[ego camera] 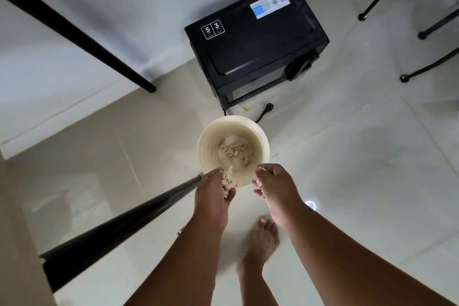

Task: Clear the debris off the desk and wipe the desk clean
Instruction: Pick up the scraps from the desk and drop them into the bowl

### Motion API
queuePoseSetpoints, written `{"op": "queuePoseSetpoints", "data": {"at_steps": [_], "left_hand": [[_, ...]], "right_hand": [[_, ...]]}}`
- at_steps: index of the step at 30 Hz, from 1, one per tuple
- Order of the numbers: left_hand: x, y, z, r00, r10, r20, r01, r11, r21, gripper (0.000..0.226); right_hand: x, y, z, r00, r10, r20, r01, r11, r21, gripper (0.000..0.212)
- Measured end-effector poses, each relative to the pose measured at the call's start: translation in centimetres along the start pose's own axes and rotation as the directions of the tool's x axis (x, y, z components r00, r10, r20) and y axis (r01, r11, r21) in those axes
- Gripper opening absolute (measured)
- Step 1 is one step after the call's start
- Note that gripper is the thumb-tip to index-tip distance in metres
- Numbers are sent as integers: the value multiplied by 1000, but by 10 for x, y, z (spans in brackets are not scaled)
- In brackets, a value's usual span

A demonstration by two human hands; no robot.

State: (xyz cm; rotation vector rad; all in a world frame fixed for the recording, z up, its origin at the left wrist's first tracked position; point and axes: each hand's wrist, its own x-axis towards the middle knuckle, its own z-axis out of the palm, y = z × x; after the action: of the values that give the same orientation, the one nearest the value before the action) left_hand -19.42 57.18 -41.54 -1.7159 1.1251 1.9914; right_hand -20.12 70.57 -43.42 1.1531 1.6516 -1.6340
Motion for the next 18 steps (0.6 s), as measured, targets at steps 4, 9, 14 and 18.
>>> {"op": "queuePoseSetpoints", "data": {"at_steps": [4,9,14,18], "left_hand": [[13,-2,-4,999,0,38,0,1000,-23,19],[22,1,-2,998,19,66,-18,1000,-20,21],[27,8,7,995,57,77,-52,996,-69,30],[25,9,9,994,66,83,-60,996,-72,34]], "right_hand": [[14,3,9,1000,7,-8,-7,999,52,12],[22,-1,19,1000,-5,23,2,994,112,24],[27,-6,23,1000,9,15,-11,988,152,33],[26,-7,22,999,17,43,-26,976,217,26]]}}
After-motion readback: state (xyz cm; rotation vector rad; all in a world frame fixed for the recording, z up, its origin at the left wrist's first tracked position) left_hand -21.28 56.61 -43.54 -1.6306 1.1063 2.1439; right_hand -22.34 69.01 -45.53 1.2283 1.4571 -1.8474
